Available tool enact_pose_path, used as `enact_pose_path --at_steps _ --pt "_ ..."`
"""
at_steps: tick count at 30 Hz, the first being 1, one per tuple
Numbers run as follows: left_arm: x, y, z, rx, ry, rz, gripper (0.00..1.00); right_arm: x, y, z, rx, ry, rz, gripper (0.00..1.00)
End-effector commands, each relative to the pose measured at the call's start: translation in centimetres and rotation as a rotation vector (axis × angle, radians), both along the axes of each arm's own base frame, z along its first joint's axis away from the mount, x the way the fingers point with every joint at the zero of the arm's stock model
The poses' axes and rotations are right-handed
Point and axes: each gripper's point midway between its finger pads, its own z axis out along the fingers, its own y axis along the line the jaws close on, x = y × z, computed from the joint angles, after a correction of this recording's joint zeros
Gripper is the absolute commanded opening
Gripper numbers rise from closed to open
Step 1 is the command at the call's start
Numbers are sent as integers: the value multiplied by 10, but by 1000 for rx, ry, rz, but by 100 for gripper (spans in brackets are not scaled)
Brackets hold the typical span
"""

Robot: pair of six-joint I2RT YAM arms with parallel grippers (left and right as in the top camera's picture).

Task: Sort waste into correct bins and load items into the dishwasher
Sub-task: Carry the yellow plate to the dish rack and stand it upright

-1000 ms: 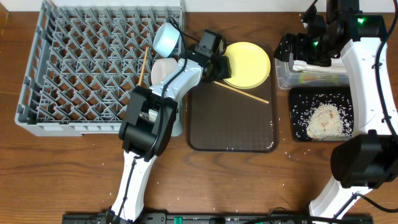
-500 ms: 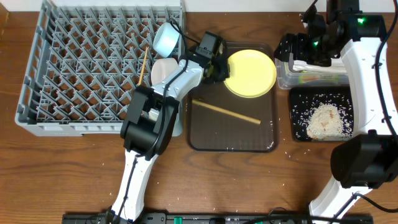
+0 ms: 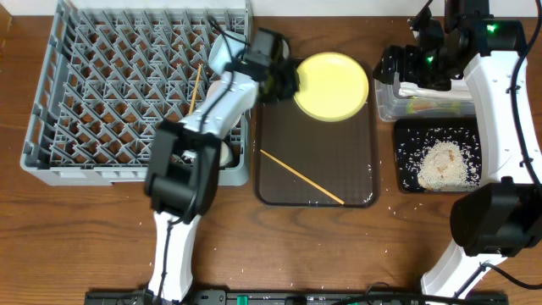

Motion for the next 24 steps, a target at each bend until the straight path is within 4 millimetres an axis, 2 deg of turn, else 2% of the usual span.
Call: enact_pose_path --at_steps 1,4,6,9,14,18,21,24 --pt "-1 10 61 -121 -54 -30 8 -2 10 2 4 -4 20 99" --pt "0 43 82 -88 -82 -6 7 -2 10 2 4 -4 20 99" --pt "0 72 94 -31 -100 40 7 -2 10 2 4 -4 21 99" --pt "-2 127 115 99 -139 137 7 -2 10 2 4 -4 20 99" --pt "-16 218 170 331 -267 277 7 -2 10 2 4 -4 20 99" --pt "-24 274 204 535 -366 339 7 -2 10 2 4 -4 21 99" --pt "-27 308 211 716 -384 346 7 -2 10 2 4 -4 21 99" --pt "-26 332 208 866 -372 353 7 -2 10 2 4 -4 20 99"
